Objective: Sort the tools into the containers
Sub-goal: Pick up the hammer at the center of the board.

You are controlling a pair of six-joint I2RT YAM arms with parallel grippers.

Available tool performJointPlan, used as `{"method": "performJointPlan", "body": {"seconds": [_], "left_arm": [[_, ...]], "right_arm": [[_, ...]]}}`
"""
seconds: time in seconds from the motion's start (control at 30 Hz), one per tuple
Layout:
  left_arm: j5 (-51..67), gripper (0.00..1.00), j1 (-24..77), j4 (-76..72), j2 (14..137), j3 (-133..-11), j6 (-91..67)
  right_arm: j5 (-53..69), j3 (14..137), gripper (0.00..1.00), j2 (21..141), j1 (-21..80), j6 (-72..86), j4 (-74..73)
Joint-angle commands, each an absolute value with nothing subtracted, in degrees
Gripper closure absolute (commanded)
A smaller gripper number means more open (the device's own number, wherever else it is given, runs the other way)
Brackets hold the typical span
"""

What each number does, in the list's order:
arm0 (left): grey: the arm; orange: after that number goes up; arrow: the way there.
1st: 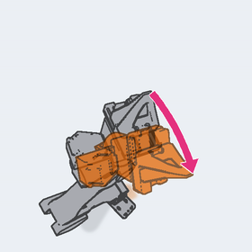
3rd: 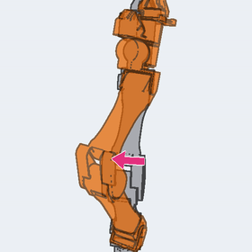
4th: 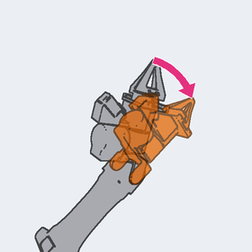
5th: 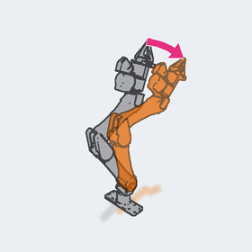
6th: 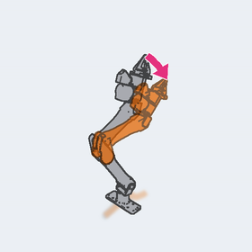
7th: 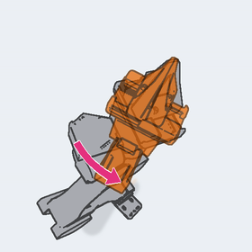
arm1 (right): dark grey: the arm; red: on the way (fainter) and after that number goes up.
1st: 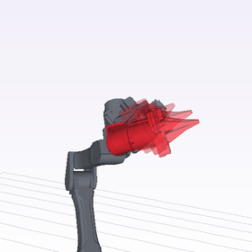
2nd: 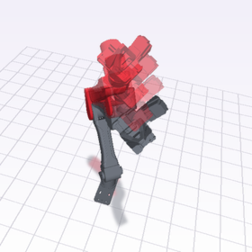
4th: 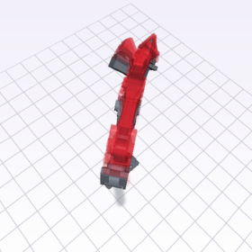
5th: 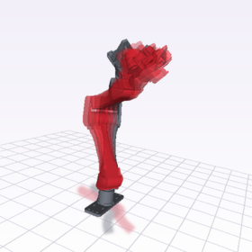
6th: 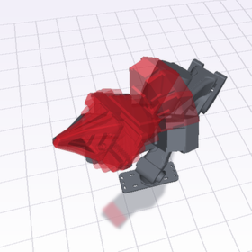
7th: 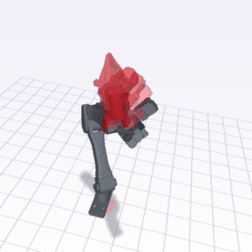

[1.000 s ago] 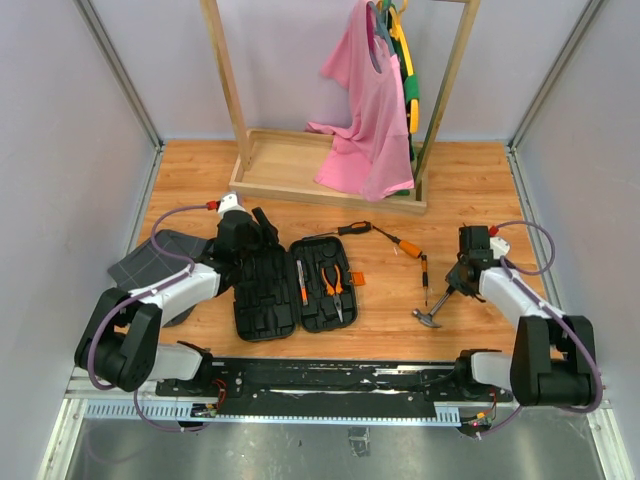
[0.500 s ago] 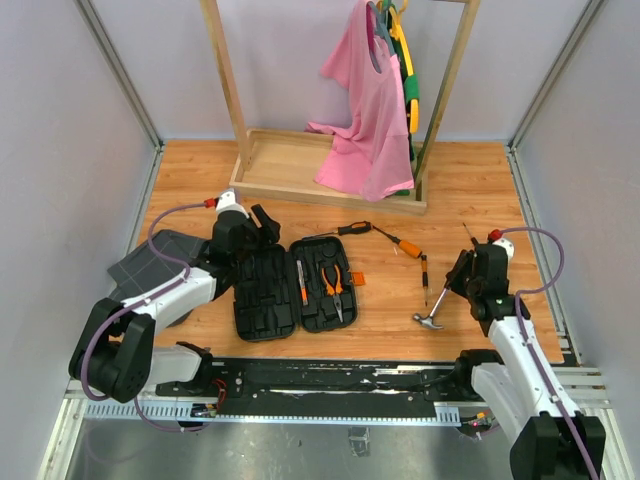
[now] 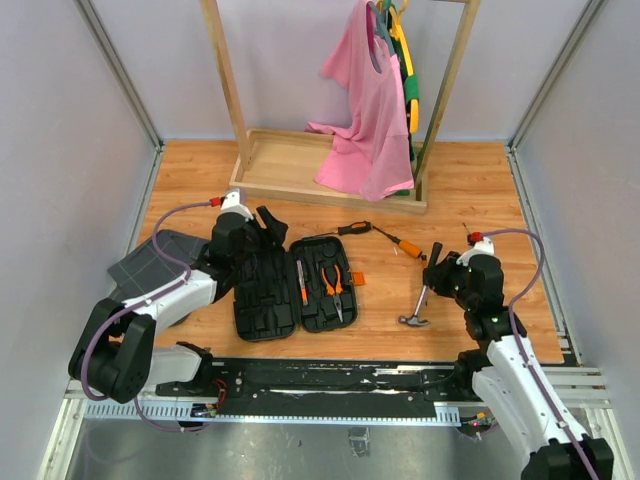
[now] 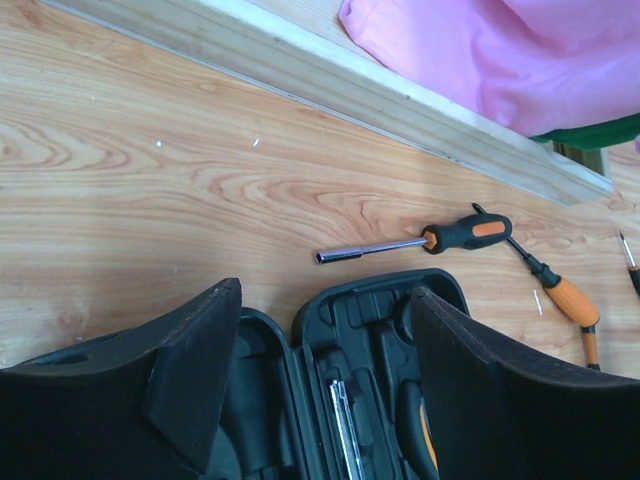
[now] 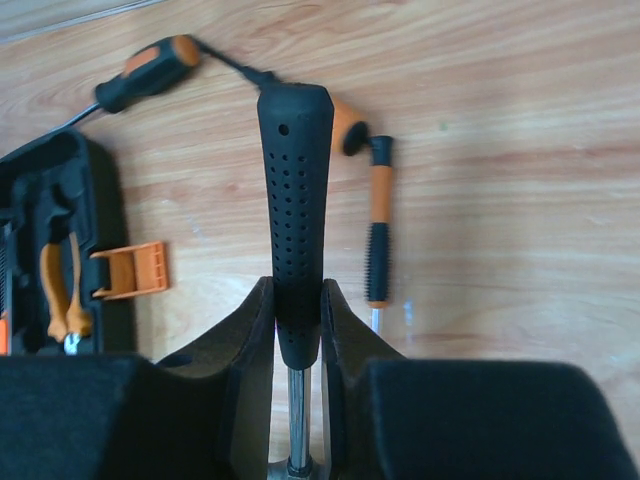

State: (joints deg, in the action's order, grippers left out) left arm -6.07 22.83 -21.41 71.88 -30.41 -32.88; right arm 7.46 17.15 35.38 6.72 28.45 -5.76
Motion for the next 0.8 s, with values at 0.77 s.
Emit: {"method": "performJointPlan", "body": {"seconds": [0.77], "left_arm": [[-4.4, 0.28, 23.6, -25.2, 71.9, -29.5, -31.2]], "right_arm": [[-11.3, 32.4, 0.99, 53.1, 42.0, 30.8, 5.2]]}}
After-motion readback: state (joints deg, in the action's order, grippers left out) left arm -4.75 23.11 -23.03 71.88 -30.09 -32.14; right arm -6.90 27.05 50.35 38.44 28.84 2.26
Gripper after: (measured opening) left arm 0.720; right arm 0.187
